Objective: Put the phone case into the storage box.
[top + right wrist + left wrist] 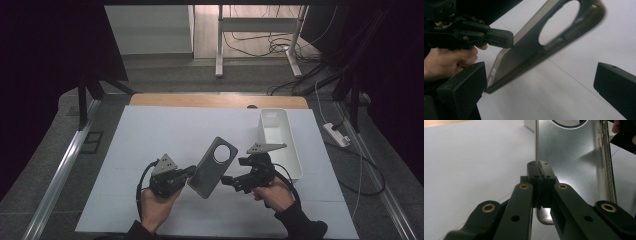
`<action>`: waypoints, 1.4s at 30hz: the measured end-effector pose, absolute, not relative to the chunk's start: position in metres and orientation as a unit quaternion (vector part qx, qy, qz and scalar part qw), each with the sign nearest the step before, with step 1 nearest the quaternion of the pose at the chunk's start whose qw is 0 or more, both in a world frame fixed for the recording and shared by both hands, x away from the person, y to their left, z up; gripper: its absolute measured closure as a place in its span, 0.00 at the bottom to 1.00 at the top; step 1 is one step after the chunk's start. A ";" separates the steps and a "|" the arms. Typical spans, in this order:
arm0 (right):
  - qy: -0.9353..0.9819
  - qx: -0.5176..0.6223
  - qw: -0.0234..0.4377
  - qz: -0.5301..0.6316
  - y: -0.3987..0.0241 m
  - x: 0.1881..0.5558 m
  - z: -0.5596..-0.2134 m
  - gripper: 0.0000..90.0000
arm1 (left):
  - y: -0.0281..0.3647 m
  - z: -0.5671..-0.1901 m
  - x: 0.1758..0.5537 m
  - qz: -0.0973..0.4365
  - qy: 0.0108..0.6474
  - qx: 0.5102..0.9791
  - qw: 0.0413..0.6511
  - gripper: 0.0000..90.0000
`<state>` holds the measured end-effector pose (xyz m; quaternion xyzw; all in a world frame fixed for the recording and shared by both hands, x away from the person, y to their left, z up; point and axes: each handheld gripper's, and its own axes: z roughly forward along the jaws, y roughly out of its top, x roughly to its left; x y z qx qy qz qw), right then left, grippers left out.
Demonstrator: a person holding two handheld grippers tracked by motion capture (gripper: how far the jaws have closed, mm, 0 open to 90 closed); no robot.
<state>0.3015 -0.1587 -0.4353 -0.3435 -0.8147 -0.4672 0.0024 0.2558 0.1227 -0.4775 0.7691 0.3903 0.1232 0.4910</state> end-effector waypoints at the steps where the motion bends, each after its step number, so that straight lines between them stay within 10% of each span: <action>1: -0.814 -0.345 0.006 -0.467 -0.156 0.303 -0.436 0.00 | 0.122 -0.478 0.256 0.123 0.390 0.769 0.492 0.99; 22: -0.812 -0.374 0.074 -0.442 -0.128 0.318 -0.447 0.03 | 0.122 -0.476 0.254 0.120 0.383 0.768 0.499 0.99; 33: -0.795 -0.375 0.118 -0.462 -0.130 0.322 -0.447 0.59 | 0.120 -0.474 0.250 0.131 0.375 0.768 0.503 0.99; 42: -0.776 -0.380 0.149 -0.481 -0.133 0.323 -0.447 0.84 | 0.121 -0.473 0.247 0.142 0.369 0.765 0.508 0.99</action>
